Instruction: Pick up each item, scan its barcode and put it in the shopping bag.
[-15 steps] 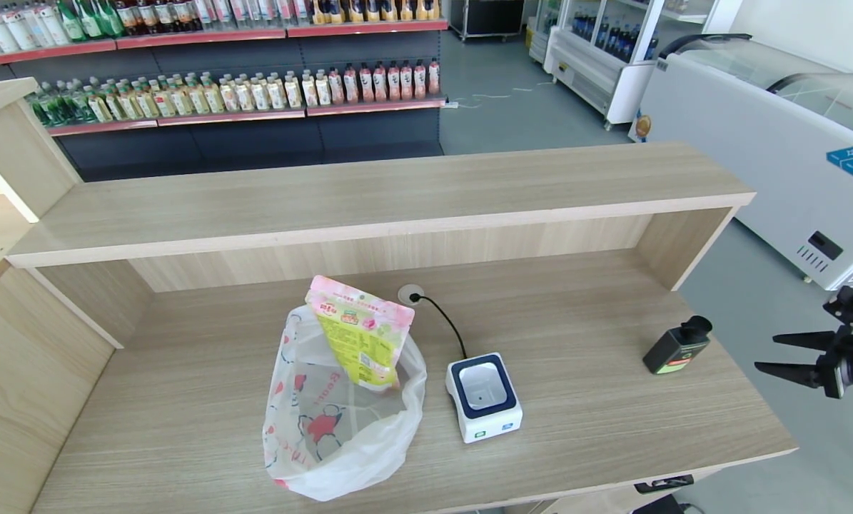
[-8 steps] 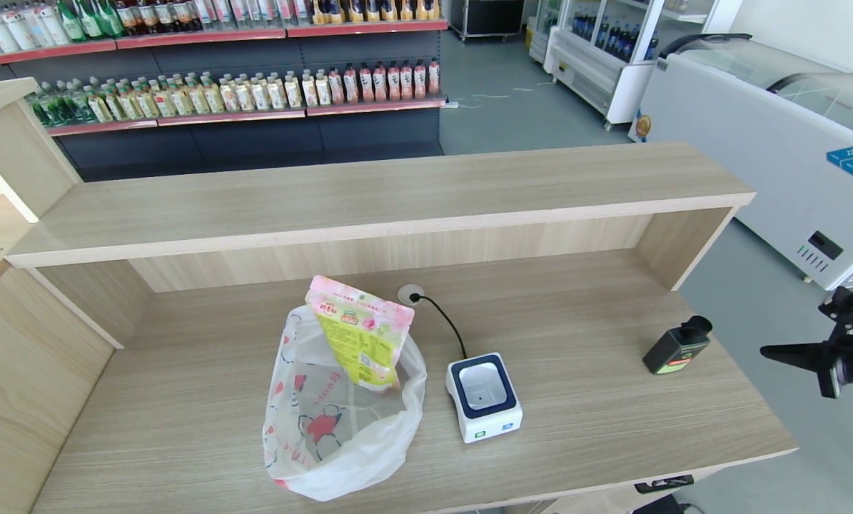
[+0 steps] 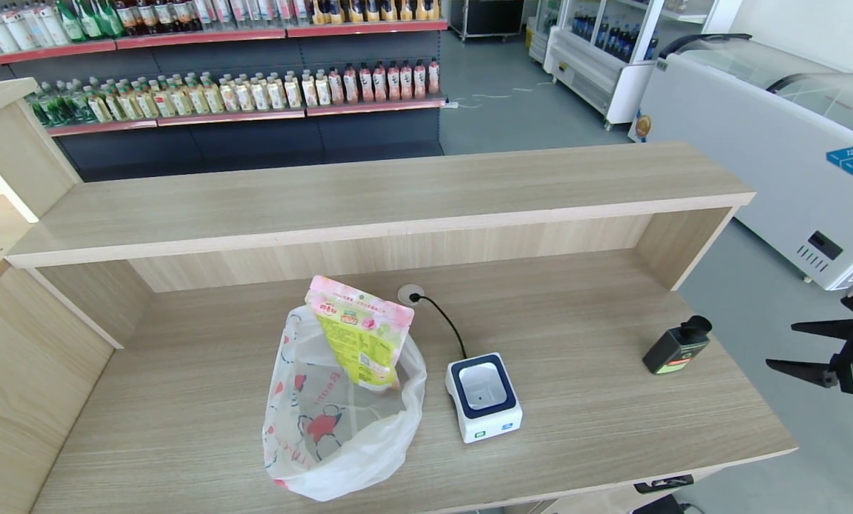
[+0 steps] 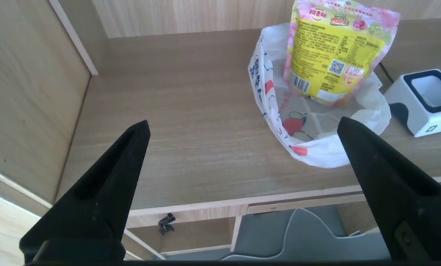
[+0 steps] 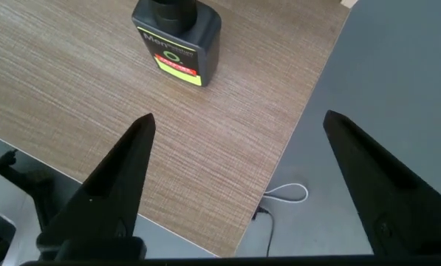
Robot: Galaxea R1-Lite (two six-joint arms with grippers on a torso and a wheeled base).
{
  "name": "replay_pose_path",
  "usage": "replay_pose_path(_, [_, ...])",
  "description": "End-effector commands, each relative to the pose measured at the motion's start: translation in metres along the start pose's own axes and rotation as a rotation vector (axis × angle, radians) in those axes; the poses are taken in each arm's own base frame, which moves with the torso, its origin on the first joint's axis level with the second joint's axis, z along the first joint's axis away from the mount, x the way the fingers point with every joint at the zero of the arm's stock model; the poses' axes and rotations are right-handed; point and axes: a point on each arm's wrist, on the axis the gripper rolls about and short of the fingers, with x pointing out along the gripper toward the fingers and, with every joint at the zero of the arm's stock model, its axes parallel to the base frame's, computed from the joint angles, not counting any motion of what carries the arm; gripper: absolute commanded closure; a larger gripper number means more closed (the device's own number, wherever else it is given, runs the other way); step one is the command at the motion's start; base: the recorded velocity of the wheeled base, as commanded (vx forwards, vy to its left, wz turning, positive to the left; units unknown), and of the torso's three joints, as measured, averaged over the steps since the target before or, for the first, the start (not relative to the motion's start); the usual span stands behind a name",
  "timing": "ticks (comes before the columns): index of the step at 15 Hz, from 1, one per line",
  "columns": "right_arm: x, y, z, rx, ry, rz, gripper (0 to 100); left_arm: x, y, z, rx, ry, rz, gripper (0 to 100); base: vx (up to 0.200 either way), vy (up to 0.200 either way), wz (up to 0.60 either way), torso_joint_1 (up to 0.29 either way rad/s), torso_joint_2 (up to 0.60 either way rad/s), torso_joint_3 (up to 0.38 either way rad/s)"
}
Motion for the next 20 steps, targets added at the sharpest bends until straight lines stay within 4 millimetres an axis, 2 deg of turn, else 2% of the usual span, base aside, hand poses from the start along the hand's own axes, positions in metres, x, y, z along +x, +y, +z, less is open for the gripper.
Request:
replay_pose_path(1, [0.001,-0.001,-0.004,0.001,0.002,0.001,0,0.000,0.000,0.000,0.000,0.000,0.000,0,0.000,0.000,0.00,0.000,0.00,0.000])
replay_pose_path(5, [0.020,-0.008,-0.021,-0.004,0.000,0.013,0,0.000,0.000,0.000,0.000,0.000,0.000,0,0.000,0.000,0.00,0.000,0.00,0.000])
replay_pose_path(8, [0.036,-0.004,-0.028,0.015,-0.003,0.059,0,0.000,0.000,0.000,0.000,0.002,0.000,0,0.000,0.000,0.00,0.000,0.00,0.000])
replay_pose_path(15, [0.092,-0.002,-0.025,-0.023,-0.059,0.175,0,0.000,0.000,0.000,0.000,0.000,0.000,0,0.000,0.000,0.00,0.000,0.00,0.000])
replay_pose_path(20, [0.114,0.006,-0.026,-0.014,-0.060,0.226,0,0.000,0.000,0.000,0.000,0.000,0.000,0,0.000,0.000,0.00,0.000,0.00,0.000])
